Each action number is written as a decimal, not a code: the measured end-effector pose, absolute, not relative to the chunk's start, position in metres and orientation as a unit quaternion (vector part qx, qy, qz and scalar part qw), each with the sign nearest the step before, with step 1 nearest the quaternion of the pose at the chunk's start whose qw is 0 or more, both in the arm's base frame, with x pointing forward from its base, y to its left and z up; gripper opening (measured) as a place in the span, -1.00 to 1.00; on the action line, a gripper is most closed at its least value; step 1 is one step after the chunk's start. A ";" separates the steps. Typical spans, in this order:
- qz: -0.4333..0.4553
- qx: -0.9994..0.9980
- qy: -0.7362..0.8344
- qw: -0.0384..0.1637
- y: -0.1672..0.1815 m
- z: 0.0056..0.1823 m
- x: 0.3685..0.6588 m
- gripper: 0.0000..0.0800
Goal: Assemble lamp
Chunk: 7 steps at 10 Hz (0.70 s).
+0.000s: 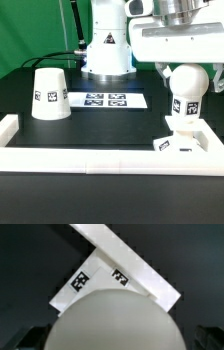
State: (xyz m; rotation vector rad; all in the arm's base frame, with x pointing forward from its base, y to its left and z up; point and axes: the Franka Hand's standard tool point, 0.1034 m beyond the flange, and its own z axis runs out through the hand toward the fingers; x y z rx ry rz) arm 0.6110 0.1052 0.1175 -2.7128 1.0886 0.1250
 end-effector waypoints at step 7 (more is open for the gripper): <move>0.006 -0.998 0.033 0.062 0.099 0.117 0.610 0.75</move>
Offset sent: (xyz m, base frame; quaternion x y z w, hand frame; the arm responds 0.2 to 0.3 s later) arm -0.0023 -0.0139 0.0035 -0.0721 0.0269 -0.2524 0.9646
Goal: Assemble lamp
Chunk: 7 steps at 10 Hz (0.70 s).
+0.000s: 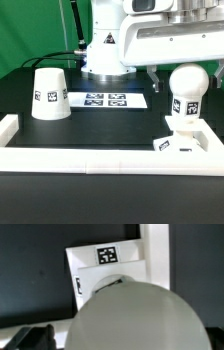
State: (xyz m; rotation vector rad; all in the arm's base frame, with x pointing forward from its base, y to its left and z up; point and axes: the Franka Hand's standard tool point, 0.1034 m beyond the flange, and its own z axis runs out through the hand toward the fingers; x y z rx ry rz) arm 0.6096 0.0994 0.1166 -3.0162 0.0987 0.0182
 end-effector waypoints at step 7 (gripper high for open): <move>-0.002 -0.989 -0.141 0.045 0.105 0.116 0.608 0.44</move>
Offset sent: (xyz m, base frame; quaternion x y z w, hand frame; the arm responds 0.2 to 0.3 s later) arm 0.0011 0.0054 0.0014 -0.0362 -0.0039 -0.2219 0.9744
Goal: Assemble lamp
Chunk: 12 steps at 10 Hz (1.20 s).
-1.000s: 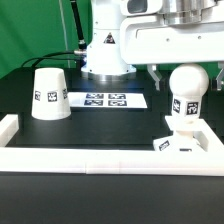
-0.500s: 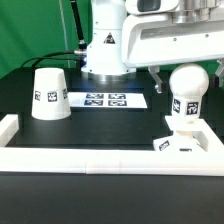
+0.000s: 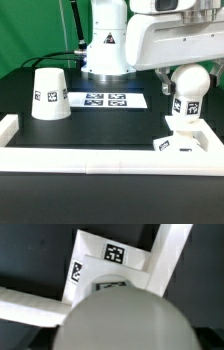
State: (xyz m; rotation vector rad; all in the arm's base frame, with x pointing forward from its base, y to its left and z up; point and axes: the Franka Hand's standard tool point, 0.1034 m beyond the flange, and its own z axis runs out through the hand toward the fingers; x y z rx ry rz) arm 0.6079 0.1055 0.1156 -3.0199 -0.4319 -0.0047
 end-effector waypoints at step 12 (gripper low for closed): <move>-0.005 -0.967 0.244 0.073 0.102 0.114 0.611 0.45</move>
Offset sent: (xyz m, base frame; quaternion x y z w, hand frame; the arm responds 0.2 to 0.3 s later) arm 0.0000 0.0000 0.0000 0.0000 0.0000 0.0000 1.0000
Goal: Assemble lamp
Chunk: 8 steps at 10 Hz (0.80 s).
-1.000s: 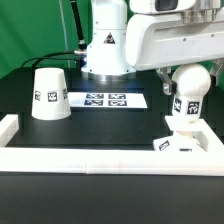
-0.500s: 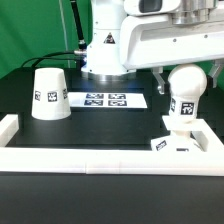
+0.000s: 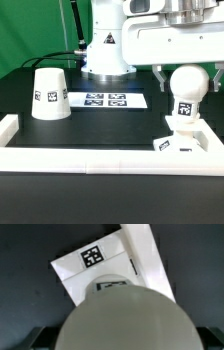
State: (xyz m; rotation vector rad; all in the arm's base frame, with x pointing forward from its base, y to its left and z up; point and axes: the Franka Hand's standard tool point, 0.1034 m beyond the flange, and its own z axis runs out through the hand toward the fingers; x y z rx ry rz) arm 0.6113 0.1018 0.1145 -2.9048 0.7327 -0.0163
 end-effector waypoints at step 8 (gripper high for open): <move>-0.002 -0.804 0.583 0.119 0.107 0.113 0.607 0.45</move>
Offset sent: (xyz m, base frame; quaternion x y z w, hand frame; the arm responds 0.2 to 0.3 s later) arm 0.0000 0.0000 0.0000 0.0000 0.0000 0.1938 0.9810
